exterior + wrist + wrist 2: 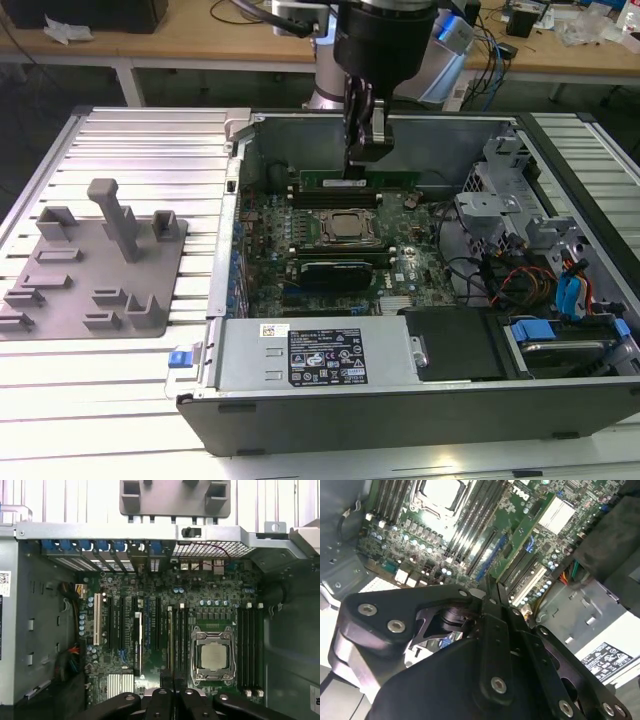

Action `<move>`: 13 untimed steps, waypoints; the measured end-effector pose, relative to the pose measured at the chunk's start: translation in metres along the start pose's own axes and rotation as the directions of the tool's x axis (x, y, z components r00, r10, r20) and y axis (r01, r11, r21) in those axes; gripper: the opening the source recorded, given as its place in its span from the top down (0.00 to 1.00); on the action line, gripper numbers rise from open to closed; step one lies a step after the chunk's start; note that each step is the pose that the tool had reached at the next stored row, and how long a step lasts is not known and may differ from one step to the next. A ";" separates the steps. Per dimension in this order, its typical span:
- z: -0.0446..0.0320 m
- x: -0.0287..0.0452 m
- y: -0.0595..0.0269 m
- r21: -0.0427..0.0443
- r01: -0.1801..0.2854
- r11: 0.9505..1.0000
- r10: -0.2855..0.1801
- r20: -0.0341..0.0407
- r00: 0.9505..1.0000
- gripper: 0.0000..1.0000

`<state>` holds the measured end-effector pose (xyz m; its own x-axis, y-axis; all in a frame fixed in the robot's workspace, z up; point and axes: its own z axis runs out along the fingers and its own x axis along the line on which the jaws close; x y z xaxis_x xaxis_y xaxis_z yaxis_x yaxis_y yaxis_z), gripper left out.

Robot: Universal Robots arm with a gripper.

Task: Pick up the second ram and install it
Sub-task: 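Pick up the second ram and move it above second insertion slot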

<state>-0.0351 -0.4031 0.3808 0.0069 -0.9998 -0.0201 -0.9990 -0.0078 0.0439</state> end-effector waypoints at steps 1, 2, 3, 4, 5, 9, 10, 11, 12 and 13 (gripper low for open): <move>0.0012 -0.0020 -0.0001 0.000 0.000 1.000 0.000 0.000 1.000 0.91; 0.0020 -0.0035 -0.0001 0.000 0.000 1.000 0.000 0.000 1.000 0.91; 0.0027 -0.0047 -0.0002 0.000 0.000 1.000 0.000 0.000 1.000 0.91; 0.0040 -0.0067 -0.0002 0.000 0.000 1.000 0.000 0.000 1.000 0.91; 0.0064 -0.0094 -0.0004 0.000 0.000 1.000 0.000 0.000 1.000 0.91; 0.0142 -0.0132 -0.0008 0.000 0.000 1.000 0.000 0.000 1.000 0.91; 0.0162 -0.0137 -0.0009 0.000 0.000 1.000 0.000 0.000 1.000 0.91; 0.0198 -0.0146 -0.0010 0.000 0.000 1.000 0.000 0.000 1.000 0.91; 0.0235 -0.0193 -0.0012 0.000 0.000 1.000 0.000 0.000 1.000 0.91; 0.0256 -0.0246 -0.0013 0.000 0.000 1.000 0.000 0.000 1.000 0.91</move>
<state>-0.0351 -0.3780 0.3557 0.0069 -0.9998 -0.0203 -0.9990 -0.0078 0.0439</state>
